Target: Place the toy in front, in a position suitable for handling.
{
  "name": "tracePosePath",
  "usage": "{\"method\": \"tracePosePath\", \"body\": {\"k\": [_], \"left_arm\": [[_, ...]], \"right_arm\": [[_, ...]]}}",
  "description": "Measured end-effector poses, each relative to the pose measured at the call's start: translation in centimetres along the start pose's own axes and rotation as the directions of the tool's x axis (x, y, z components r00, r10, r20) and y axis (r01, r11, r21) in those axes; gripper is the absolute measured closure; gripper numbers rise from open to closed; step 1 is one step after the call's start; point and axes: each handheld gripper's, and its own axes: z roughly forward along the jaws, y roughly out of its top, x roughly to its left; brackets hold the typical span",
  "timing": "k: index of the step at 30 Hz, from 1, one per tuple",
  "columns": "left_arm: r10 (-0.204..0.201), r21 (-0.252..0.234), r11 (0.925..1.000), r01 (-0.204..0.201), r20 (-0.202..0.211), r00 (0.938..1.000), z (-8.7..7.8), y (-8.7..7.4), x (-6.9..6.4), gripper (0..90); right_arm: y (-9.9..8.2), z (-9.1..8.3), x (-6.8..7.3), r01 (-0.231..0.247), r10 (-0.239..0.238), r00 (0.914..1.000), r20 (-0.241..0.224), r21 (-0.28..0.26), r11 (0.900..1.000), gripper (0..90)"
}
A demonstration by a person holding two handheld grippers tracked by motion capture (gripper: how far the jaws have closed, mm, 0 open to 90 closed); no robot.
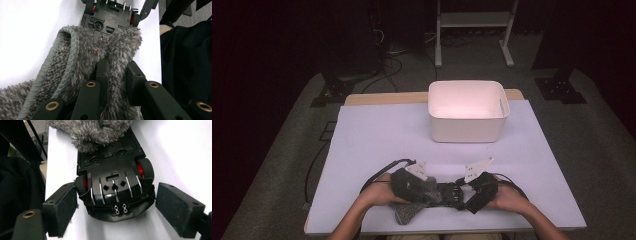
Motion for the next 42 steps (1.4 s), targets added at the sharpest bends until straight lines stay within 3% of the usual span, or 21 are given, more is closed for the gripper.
{"method": "tracePosePath", "body": {"k": [7, 10, 17, 18, 19, 22, 26, 33, 37, 39, 42], "left_arm": [[0.008, -0.001, 1.0, -0.008, 0.009, 0.9999, 0.1, 0.2, -0.2, 75.4], [0.008, -0.004, 1.0, -0.008, 0.01, 0.9999, 0.1, 0.1, -0.3, 75.4], [0.009, 0.003, 1.0, -0.009, 0.019, 0.9998, 0.1, 0.4, -0.3, 74.6], [0.01, 0.005, 0.9999, -0.01, 0.022, 0.9997, 0.1, 0.4, -0.2, 74.6], [0.007, 0.0, 1.0, -0.007, 0.022, 0.9997, 0.0, 0.4, -0.1, 74.6], [0.005, -0.013, 0.9999, -0.005, 0.007, 1.0, -0.4, 0.7, 0.0, 74.7], [0.001, -0.034, 0.9994, -0.001, -0.015, 0.9999, -1.1, 1.4, 0.4, 74.7], [-0.021, -0.06, 0.998, 0.019, -0.043, 0.9988, -2.0, 2.1, 1.1, 72.0], [-0.069, -0.069, 0.9955, 0.065, -0.059, 0.9959, -2.1, 2.2, 1.8, 71.1], [-0.095, -0.046, 0.9947, 0.092, -0.067, 0.9932, -1.7, 2.2, 2.4, 66.0], [-0.121, -0.033, 0.9923, 0.119, -0.041, 0.9919, -1.1, 2.2, 2.7, 62.1]], "right_arm": [[0.4, -0.9, -0.6, -0.043, 0.042, 0.9986, -0.032, -0.051, 0.9978, 17.2], [0.7, -0.3, -1.2, -0.075, 0.073, 0.9961, -0.05, -0.058, 0.9955, 17.2], [1.0, 0.6, -1.7, -0.079, 0.075, 0.995, -0.067, -0.062, 0.995, 20.5], [0.8, 0.9, -2.1, -0.115, 0.108, 0.9891, -0.1, -0.063, 0.9914, 20.8], [0.8, 0.9, -2.1, -0.115, 0.108, 0.9891, -0.1, -0.063, 0.9914, 20.8], [0.4, 1.2, -2.6, -0.17, 0.159, 0.9761, -0.148, -0.066, 0.9832, 21.0], [0.1, 1.4, -2.7, -0.194, 0.182, 0.9675, -0.175, -0.049, 0.9798, 24.6], [0.5, 1.3, -1.9, -0.129, 0.121, 0.9832, -0.137, -0.053, 0.9902, 26.1], [0.6, 1.1, -1.3, -0.084, 0.078, 0.9918, -0.101, -0.059, 0.9947, 26.7], [0.6, 1.1, -1.1, -0.06, 0.054, 0.9946, -0.089, -0.072, 0.9955, 27.0], [0.5, 0.9, -0.5, -0.006, 0.001, 0.9984, -0.057, -0.091, 0.9958, 27.7]]}}
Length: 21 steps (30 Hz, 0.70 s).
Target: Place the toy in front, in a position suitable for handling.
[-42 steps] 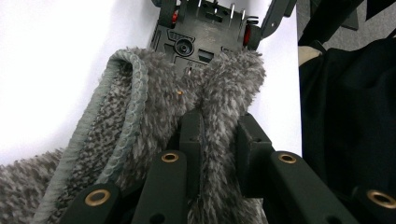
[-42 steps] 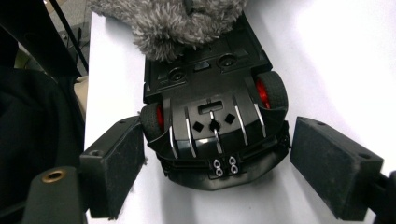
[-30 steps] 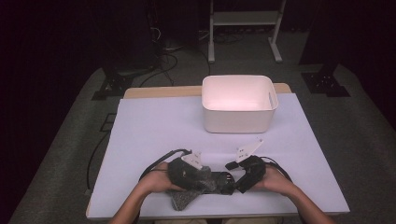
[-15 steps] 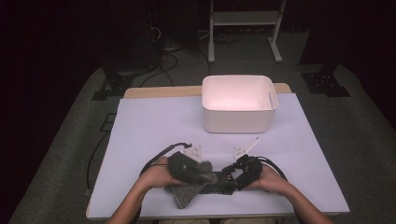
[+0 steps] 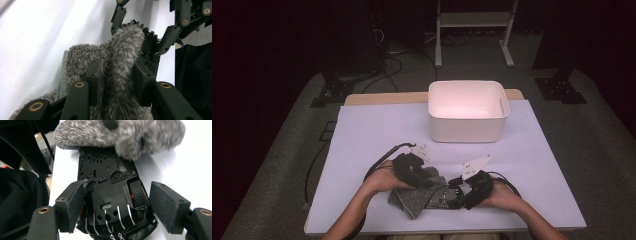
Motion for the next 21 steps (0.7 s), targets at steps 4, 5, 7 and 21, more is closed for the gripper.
{"method": "tracePosePath", "body": {"k": [4, 5, 7, 21], "left_arm": [[-0.011, 0.017, 0.9998, 0.01, 0.053, 0.9985, 0.6, 0.0, 0.1, 62.5], [-0.01, 0.029, 0.9995, 0.008, 0.064, 0.9979, 0.8, -0.1, 0.0, 63.7], [0.002, 0.032, 0.9995, -0.004, 0.064, 0.998, 0.7, -0.1, -0.3, 65.8], [0.1, -0.009, 0.995, -0.099, 0.047, 0.9939, -0.6, -1.0, -2.7, 69.6]], "right_arm": [[0.0, -0.1, 0.7, 0.078, -0.078, 0.9964, 0.033, -0.009, 0.9969, 28.7], [0.0, -0.1, 0.9, 0.09, -0.089, 0.9952, 0.04, -0.011, 0.9959, 28.8], [0.0, -0.2, 1.2, 0.109, -0.108, 0.9923, 0.06, -0.009, 0.994, 28.7], [0.5, -0.5, 1.0, 0.029, -0.029, 0.9995, 0.014, 0.014, 0.9995, 25.4]]}}
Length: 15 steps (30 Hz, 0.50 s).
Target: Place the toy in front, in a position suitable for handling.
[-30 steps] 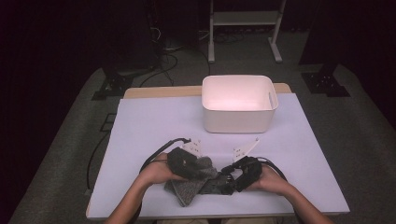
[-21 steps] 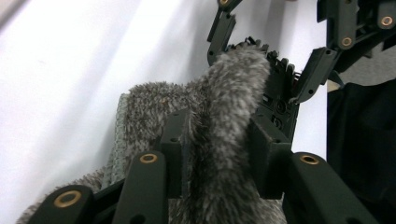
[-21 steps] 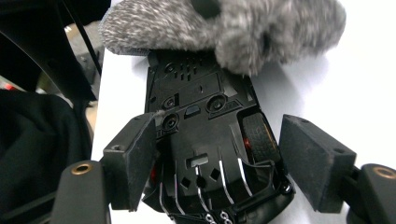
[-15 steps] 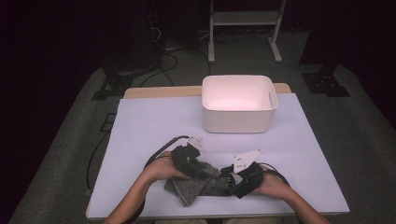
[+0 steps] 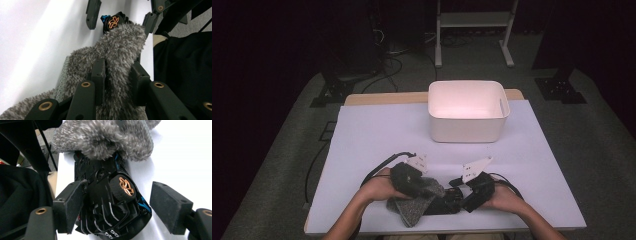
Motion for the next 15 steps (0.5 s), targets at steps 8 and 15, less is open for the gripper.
{"method": "tracePosePath", "body": {"k": [8, 15], "left_arm": [[0.053, -0.003, 0.9986, -0.053, 0.057, 0.997, -0.5, 0.3, -1.6, 70.4], [0.066, -0.017, 0.9978, -0.065, 0.095, 0.9932, -0.5, 0.3, -2.1, 71.9]], "right_arm": [[1.1, 0.8, 0.8, 0.064, -0.061, 0.9976, -0.032, 0.085, 0.9944, 26.1], [1.3, 2.2, 1.7, 0.127, -0.109, 0.9865, -0.122, 0.147, 0.981, 45.5]]}}
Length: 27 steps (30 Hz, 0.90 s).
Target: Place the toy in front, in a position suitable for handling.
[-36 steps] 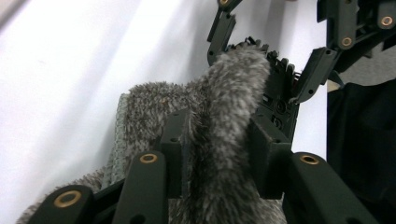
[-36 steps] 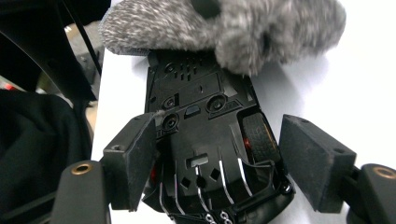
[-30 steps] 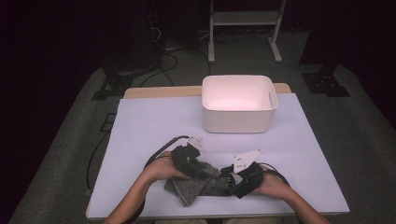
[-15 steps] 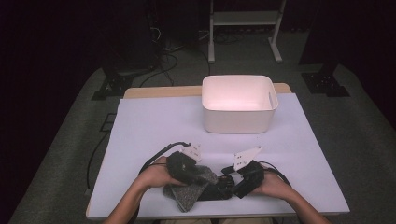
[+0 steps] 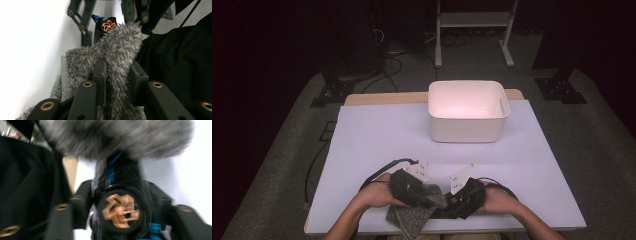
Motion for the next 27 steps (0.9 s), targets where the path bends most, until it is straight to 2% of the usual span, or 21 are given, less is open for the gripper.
{"method": "tracePosePath", "body": {"k": [2, 6, 7, 8, 9, 11, 14, 16, 20, 23, 27], "left_arm": [[-0.005, -0.024, 0.9997, 0.005, 0.033, 0.9994, 0.0, -0.2, 0.0, 72.3], [-0.015, -0.059, 0.9981, 0.018, 0.051, 0.9986, -0.1, -0.5, 0.0, 74.6], [-0.015, -0.062, 0.9979, 0.018, 0.045, 0.9989, -0.2, -0.4, 0.0, 75.1], [-0.011, -0.064, 0.9979, 0.013, 0.036, 0.9993, -0.4, -0.3, 0.1, 76.1], [-0.01, -0.064, 0.9979, 0.012, 0.028, 0.9995, -0.5, -0.2, 0.2, 76.1], [-0.008, -0.046, 0.9989, 0.008, -0.005, 1.0, -0.7, 0.3, 0.4, 76.0], [-0.002, -0.024, 0.9997, 0.001, -0.049, 0.9988, -0.9, 1.1, 1.0, 76.0], [-0.001, -0.012, 0.9999, 0.0, -0.077, 0.997, -1.0, 1.7, 1.5, 76.0], [0.011, 0.031, 0.9995, -0.007, -0.129, 0.9916, -0.8, 2.8, 2.2, 76.0], [0.014, 0.055, 0.9985, -0.006, -0.16, 0.987, -0.3, 3.0, 2.7, 76.0], [-0.001, 0.045, 0.9989, 0.008, -0.14, 0.9901, 0.0, 2.7, 3.1, 76.1]], "right_arm": [[-0.2, 0.3, 0.1, 0.002, -0.002, 0.9998, -0.018, 0.005, 1.0, 53.5], [-0.7, 0.3, 0.6, 0.023, -0.024, 0.9997, -0.009, -0.026, 0.9994, 55.4], [-0.8, 0.2, 0.6, 0.026, -0.026, 0.9997, -0.002, -0.035, 0.9991, 55.7], [-0.9, 0.1, 0.5, 0.037, -0.035, 0.999, 0.029, -0.039, 0.9986, 56.0], [-0.9, 0.1, 0.5, 0.037, -0.035, 0.999, 0.029, -0.039, 0.9986, 56.0], [-0.9, -0.1, 0.3, 0.051, -0.048, 0.9962, 0.073, -0.031, 0.9982, 56.0], [-1.0, -0.3, -0.3, 0.054, -0.051, 0.9947, 0.089, -0.031, 0.9981, 56.1], [-1.1, -0.5, -0.8, 0.048, -0.043, 0.989, 0.142, -0.035, 0.9982, 56.1], [-1.6, -1.2, -2.1, 0.005, 0.009, 0.9814, 0.192, -0.073, 0.9973, 56.3], [-2.3, -1.1, -2.6, -0.018, 0.038, 0.9804, 0.193, -0.102, 0.9946, 56.1], [-2.6, -1.2, -2.4, -0.026, 0.05, 0.9807, 0.189, -0.125, 0.9918, 52.0]]}}
